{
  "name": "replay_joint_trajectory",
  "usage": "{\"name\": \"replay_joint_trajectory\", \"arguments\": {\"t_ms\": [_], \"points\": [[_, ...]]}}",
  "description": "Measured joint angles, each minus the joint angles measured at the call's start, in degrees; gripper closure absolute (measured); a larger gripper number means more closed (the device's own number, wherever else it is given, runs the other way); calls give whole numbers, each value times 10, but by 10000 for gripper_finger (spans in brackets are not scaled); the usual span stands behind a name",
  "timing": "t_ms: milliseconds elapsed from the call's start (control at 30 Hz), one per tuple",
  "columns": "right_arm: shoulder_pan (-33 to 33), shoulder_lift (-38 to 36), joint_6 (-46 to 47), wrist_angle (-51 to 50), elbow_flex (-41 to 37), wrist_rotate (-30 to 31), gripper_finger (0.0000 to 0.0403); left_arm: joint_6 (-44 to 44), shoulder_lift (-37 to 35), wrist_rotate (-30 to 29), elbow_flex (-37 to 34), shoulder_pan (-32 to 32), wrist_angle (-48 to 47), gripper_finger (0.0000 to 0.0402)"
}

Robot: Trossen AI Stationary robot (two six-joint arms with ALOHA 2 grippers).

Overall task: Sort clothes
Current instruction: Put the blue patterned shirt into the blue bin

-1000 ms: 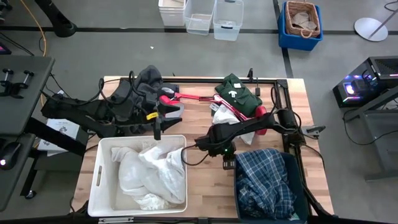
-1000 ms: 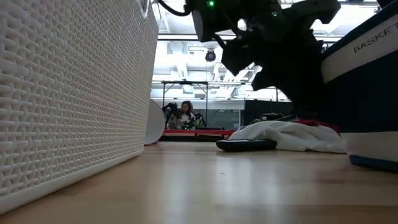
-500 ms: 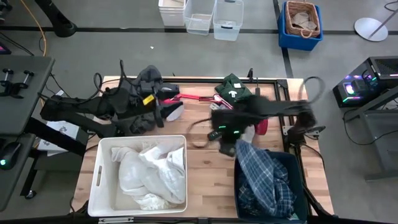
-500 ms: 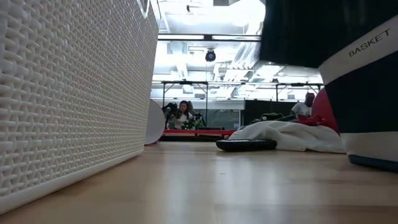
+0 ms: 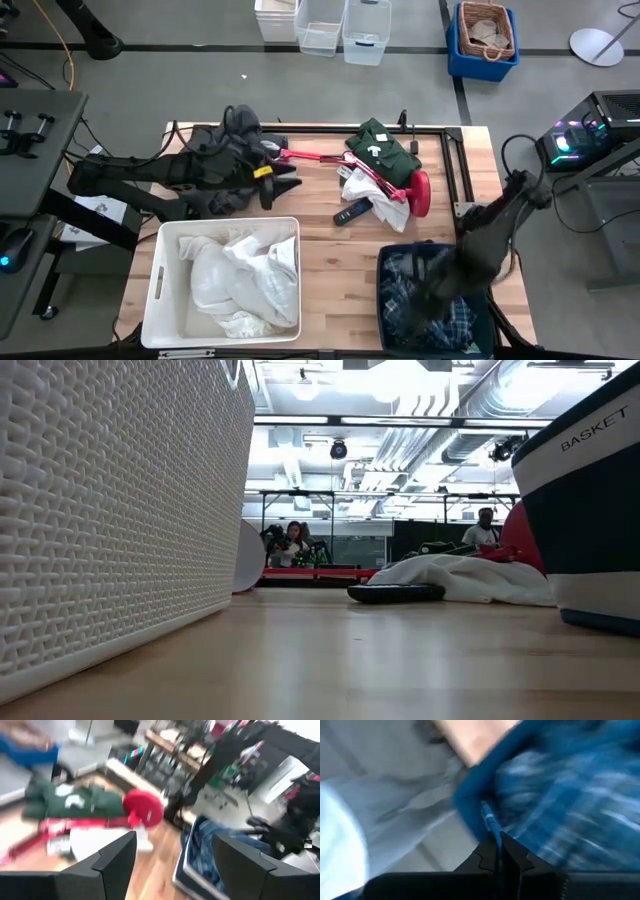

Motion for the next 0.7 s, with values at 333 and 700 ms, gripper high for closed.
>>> {"name": "replay_joint_trajectory", "arguments": {"t_ms": [333, 700], "points": [[-28, 1, 61, 194, -230, -13, 400, 58, 0, -2, 0, 38, -152, 154], [-74, 0, -34, 196, -242, 30, 340, 4, 74, -22, 8, 294, -620, 146]]}}
